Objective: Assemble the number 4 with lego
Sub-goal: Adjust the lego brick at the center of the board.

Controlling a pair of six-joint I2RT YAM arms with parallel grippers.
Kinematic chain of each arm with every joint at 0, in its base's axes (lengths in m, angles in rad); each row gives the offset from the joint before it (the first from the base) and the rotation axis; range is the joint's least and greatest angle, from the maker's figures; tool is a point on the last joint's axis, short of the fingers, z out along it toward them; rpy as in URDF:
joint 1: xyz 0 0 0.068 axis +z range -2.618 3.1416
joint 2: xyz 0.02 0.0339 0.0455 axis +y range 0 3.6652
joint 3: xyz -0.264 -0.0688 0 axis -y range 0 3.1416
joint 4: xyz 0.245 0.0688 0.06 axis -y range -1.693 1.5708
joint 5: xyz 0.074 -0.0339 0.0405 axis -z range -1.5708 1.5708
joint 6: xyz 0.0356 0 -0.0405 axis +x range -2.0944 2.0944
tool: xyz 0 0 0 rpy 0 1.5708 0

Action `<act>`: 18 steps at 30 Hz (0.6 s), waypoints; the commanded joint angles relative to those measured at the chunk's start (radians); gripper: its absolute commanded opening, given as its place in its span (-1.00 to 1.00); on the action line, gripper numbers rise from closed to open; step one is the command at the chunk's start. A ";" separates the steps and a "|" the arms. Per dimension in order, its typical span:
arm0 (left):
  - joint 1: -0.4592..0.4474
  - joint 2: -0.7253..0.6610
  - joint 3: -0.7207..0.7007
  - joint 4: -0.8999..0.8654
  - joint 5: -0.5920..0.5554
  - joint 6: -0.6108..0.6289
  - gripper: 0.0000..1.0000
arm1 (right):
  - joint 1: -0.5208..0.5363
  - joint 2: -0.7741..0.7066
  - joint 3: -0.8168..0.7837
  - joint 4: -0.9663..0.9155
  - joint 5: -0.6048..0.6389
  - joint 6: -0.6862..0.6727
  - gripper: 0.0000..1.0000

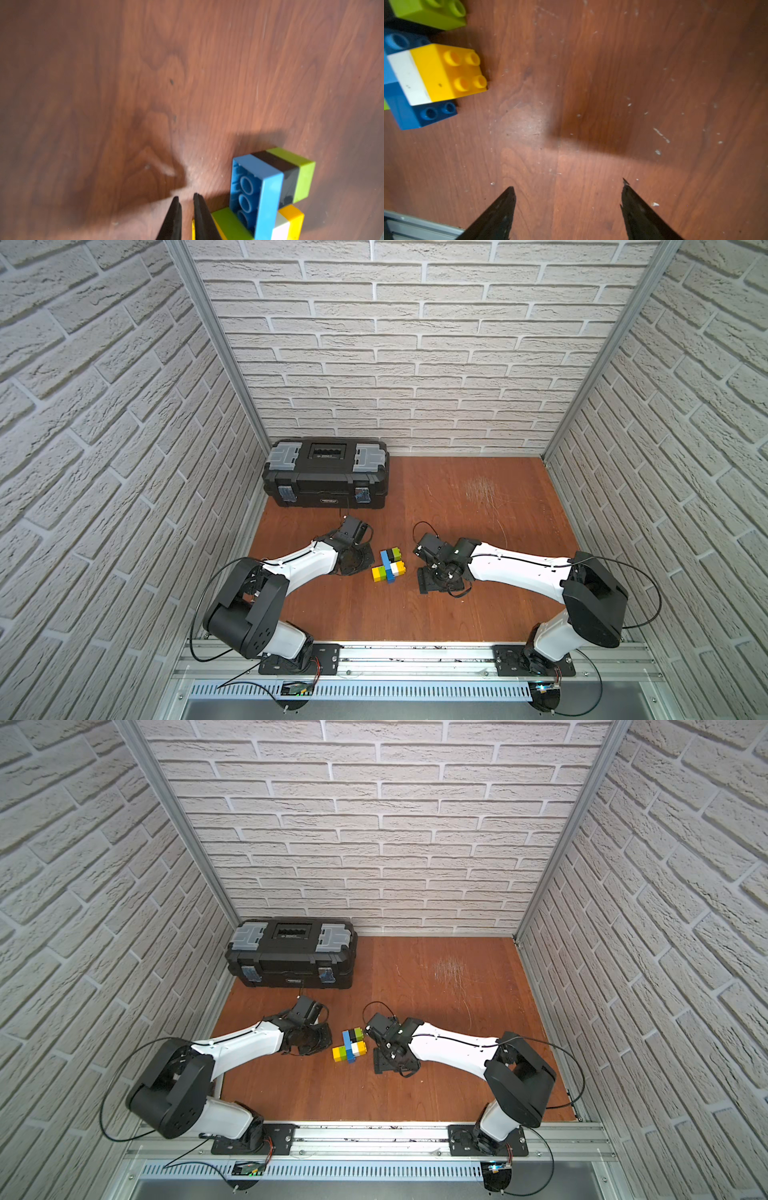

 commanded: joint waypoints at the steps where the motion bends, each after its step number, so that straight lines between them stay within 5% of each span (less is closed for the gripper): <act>1: -0.048 0.000 -0.015 0.040 0.000 -0.040 -0.67 | -0.006 -0.033 -0.005 -0.033 0.061 0.025 0.59; 18: -0.213 0.100 0.076 0.073 0.000 -0.134 -0.69 | -0.068 -0.033 -0.028 -0.083 0.077 -0.014 0.54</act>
